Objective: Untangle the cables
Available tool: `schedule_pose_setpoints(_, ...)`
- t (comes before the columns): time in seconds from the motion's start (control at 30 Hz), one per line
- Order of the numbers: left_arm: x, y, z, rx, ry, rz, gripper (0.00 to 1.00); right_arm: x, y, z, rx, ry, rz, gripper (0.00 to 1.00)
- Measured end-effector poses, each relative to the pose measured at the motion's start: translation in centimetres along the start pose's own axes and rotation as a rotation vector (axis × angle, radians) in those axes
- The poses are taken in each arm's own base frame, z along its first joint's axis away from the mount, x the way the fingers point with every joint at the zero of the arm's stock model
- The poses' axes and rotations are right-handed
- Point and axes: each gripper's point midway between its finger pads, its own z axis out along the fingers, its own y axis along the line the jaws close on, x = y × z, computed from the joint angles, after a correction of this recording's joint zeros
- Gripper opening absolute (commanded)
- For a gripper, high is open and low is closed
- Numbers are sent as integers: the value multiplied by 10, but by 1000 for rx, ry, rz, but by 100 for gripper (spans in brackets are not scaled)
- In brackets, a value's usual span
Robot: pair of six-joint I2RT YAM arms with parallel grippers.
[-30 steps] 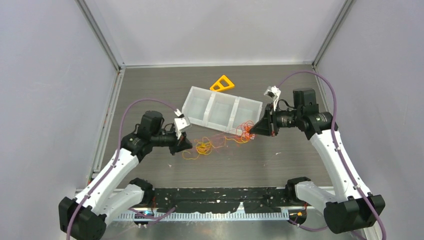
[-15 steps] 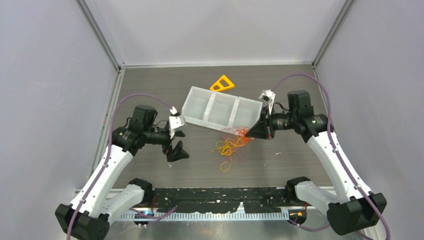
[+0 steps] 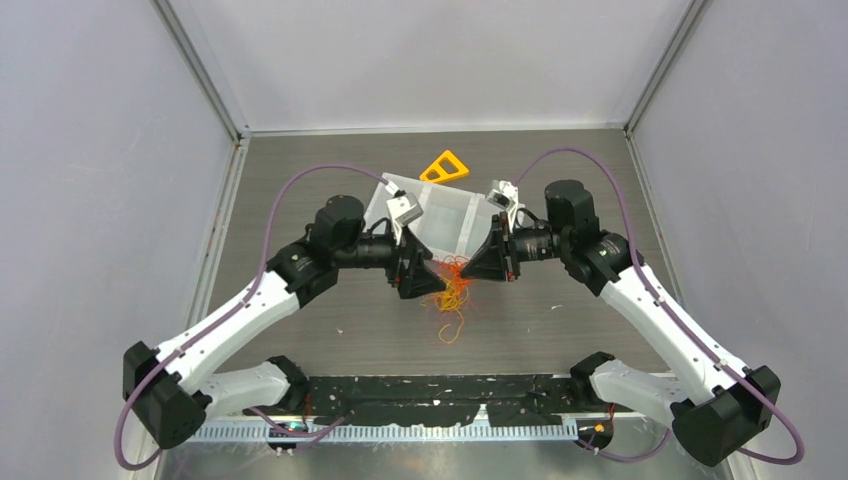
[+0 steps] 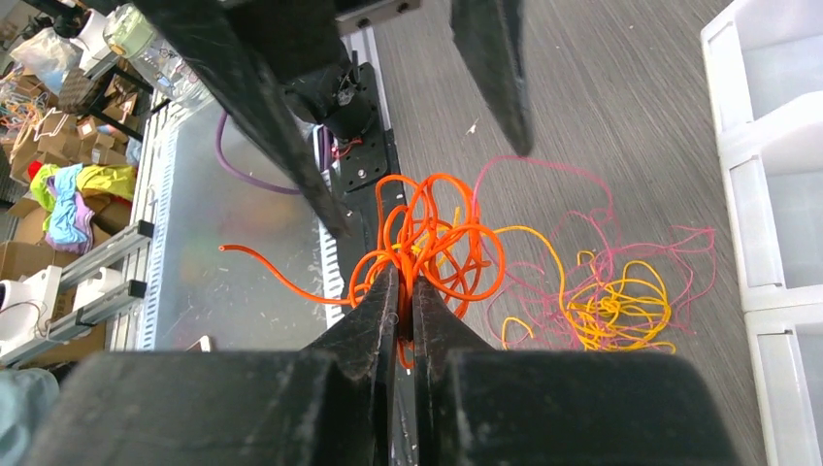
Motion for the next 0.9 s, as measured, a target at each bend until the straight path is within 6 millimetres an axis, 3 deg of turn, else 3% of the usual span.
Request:
schedule_pose_setpoints(0.1, 3, 9, 16, -19, 8, -70, 7, 2, 1, 3, -12, 9, -2, 9)
schedule_pose_setpoints(0.13, 4, 10, 18, -22, 11, -76, 0, 2, 1, 4, -12, 12, -2, 10)
schedule_pose_setpoints(0.27, 4, 12, 13, -14, 12, -62, 0, 4, -1, -1, 6, 32, -25, 13)
schedule_pose_setpoints(0.37, 3, 14, -8, -13, -24, -34, 0, 7, -11, -11, 43, 42, -26, 7)
schedule_pose_setpoints(0.47, 6, 15, -30, -20, -56, 21, 0, 11, -20, -20, 62, 42, -11, 11)
schedule_pose_setpoints(0.6, 28, 35, -57, -117, -30, 12, 0, 23, -36, -36, 127, 62, 49, 6)
schedule_pose_setpoints(0.7, 45, 38, -63, -123, 15, 8, 0, 31, -35, -38, 124, 85, 65, 5)
schedule_pose_setpoints(0.73, 49, 37, -64, -118, 28, 11, 16, 32, -34, -38, 121, 90, 69, 5)
schedule_pose_setpoints(0.8, 52, 34, -64, -103, 39, 30, 76, 34, -31, -38, 112, 93, 75, 5)
schedule_pose_setpoints(0.83, 52, 32, -63, -95, 40, 48, 96, 33, -30, -37, 105, 93, 73, 6)
schedule_pose_setpoints(0.9, 49, 24, -59, -67, 46, 57, 99, 32, -26, -34, 85, 92, 61, 5)
